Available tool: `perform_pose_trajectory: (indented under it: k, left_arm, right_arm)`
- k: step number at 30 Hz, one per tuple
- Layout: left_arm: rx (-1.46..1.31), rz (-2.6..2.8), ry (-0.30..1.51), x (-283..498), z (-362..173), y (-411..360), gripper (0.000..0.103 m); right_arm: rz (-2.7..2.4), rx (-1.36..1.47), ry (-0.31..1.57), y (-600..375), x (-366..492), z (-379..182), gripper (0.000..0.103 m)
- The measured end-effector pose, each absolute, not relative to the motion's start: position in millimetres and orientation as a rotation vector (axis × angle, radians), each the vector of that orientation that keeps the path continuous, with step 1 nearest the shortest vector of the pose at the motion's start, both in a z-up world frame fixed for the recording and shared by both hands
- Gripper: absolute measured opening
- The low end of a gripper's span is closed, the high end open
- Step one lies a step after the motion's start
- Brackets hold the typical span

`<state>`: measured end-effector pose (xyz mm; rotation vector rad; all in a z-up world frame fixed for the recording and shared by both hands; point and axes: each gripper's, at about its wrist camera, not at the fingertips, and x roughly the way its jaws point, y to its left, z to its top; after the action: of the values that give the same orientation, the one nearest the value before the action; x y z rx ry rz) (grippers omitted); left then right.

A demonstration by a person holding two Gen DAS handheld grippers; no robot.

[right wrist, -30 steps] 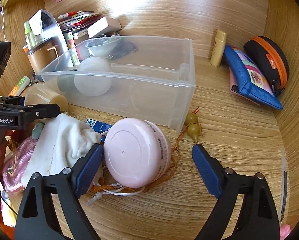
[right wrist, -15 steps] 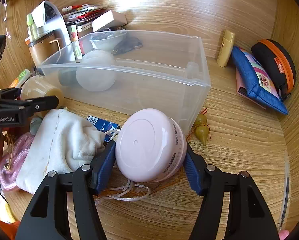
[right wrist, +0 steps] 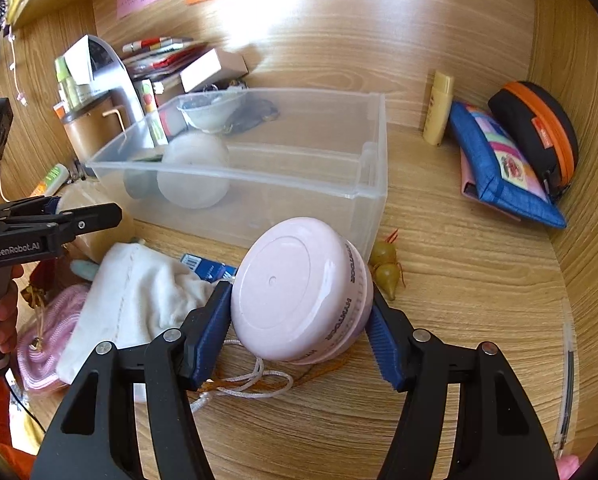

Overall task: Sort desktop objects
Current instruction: 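Lift and carry the beige cup and pink case over the clear box with both tools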

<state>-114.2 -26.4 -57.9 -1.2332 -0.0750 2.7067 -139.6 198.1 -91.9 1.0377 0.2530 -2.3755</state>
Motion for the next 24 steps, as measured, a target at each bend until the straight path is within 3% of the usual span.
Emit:
perform_pose_trajectory:
  k: [11,16,24]
  left_arm:
    - [-1.331,2.733,0.054,-120,-71,-15,0.070]
    - [-1.295,2.769,0.082,-116,-70,-14,0.065]
    - [-1.262,2.752,-0.024,-115,-57,-25,0.065]
  right_arm:
    - [-2.358,1.032,0.235,200,-135,-90,0.060]
    - [-2.364,1.021,0.228,202,-133,-87,0.060]
    - [-2.363,0.997,0.173,208,-137,-74,0.060]
